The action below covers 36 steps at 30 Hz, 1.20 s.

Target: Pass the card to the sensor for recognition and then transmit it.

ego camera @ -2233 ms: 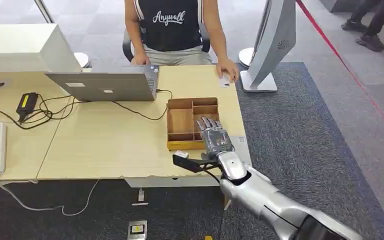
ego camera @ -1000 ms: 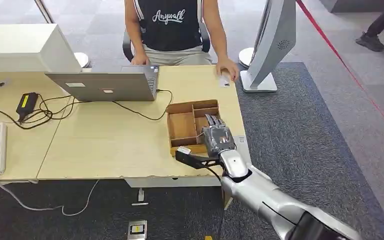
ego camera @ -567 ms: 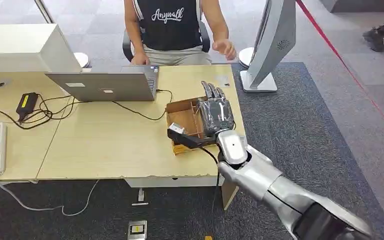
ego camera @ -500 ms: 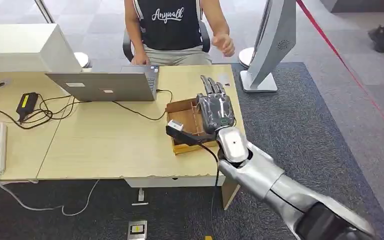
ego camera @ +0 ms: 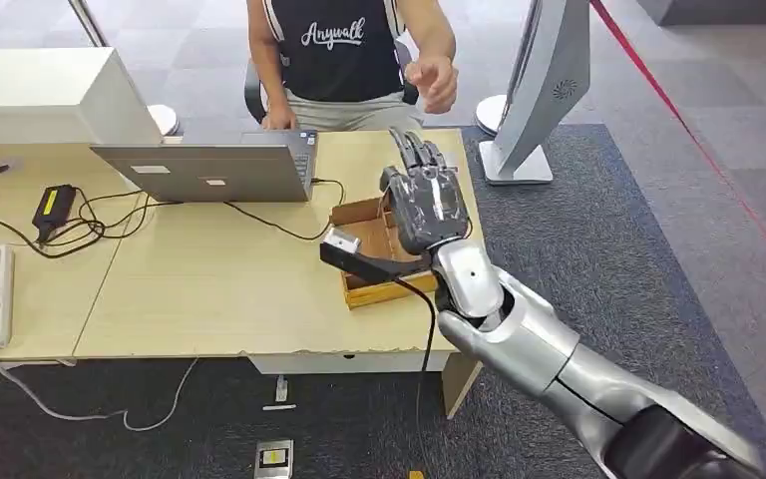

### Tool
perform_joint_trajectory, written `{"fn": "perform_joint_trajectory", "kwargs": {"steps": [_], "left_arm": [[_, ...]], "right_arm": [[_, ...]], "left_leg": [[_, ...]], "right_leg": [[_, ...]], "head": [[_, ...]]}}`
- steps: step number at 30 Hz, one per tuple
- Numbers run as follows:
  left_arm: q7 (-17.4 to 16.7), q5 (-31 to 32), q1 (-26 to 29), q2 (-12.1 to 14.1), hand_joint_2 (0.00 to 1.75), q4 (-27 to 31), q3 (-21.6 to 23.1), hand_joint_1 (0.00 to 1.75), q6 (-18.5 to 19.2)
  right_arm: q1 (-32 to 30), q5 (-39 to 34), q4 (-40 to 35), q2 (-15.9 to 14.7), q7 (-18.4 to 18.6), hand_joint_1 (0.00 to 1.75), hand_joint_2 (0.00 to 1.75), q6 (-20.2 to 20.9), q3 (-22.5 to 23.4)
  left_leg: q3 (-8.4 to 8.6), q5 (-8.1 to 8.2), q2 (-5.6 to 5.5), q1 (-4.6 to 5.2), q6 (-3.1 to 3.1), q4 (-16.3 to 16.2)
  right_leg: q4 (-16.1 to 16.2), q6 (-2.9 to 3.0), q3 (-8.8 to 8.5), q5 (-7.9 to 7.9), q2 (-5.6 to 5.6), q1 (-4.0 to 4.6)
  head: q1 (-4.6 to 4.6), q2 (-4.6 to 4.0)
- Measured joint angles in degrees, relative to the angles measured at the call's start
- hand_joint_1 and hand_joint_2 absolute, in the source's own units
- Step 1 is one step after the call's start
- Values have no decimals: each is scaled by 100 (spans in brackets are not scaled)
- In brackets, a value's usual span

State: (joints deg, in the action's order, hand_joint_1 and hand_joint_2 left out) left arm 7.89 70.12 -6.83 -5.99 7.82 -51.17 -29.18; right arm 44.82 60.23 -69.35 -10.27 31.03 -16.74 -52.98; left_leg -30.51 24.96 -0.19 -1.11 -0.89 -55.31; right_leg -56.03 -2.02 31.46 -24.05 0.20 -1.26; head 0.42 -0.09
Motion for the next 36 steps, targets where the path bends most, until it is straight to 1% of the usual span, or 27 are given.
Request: {"fn": "perform_joint_trajectory", "kwargs": {"steps": [2, 4, 6, 9, 13, 15, 20, 25, 28, 36], "left_arm": [[96, 111, -1, 0, 175, 0, -7, 0, 46], [146, 221, -8, 0, 175, 0, -7, 0, 77], [159, 308, -17, 0, 175, 0, -7, 0, 92], [159, 356, -18, 0, 175, 0, -7, 0, 105], [159, 391, -20, 0, 175, 0, -9, 0, 107], [159, 441, -25, 0, 175, 0, -11, 0, 107], [159, 503, -28, 0, 175, 0, -17, 0, 122], [155, 577, -27, 0, 175, 0, -19, 0, 122], [129, 605, -19, 0, 175, 0, -20, 0, 122], [129, 656, -20, 0, 175, 0, -57, 0, 140]], "right_arm": [[160, -187, 98, 26, -198, 175, 175, 126, -4], [427, -374, 361, 99, -385, 175, 175, 205, -26], [682, -513, 640, 175, -496, 175, 175, 260, -55], [949, -575, 958, 286, -553, 175, 175, 290, -70], [1123, -638, 1296, 409, -572, 175, 175, 347, -116], [1277, -712, 1568, 520, -594, 175, 175, 400, -164], [1693, -721, 2301, 806, -505, 175, 175, 502, -295], [1862, -677, 2843, 1007, -308, 175, 175, 526, -411], [1905, -677, 3073, 1060, -203, 175, 175, 515, -476], [2037, -679, 3503, 1136, -102, 175, 175, 507, -570]], "left_leg": [[-2, 0, -1, 0, 0, 0], [-2, -1, 0, 0, 0, 0], [-2, -3, 0, 0, -1, 0], [-2, -3, -1, 0, 0, 0], [-5, -3, -2, 0, -1, 0], [-5, -3, -2, 0, -1, 0], [-5, -3, -2, 0, -1, 0], [-5, -3, -2, 0, -1, 0], [-6, -3, -2, 0, -1, 0], [-4, -3, -2, 0, 0, 0]], "right_leg": [[-1, 0, 0, 1, 0, 0], [-1, 0, 0, 3, 0, 0], [-1, -1, 0, 3, -1, 0], [-1, -1, 0, 3, -1, 0], [-1, -1, 2, 3, -1, 0], [-1, -1, 4, 3, 0, 0], [-1, -1, 5, 3, -1, 0], [-1, -1, 4, 3, -1, 0], [-1, -1, 4, 3, -1, 0], [-1, -1, 5, 3, -1, 0]], "head": [[0, 0], [-2, 2], [0, 2], [-2, 0], [0, 0], [0, 0], [0, 2], [0, 0], [0, 0], [0, 2]]}}
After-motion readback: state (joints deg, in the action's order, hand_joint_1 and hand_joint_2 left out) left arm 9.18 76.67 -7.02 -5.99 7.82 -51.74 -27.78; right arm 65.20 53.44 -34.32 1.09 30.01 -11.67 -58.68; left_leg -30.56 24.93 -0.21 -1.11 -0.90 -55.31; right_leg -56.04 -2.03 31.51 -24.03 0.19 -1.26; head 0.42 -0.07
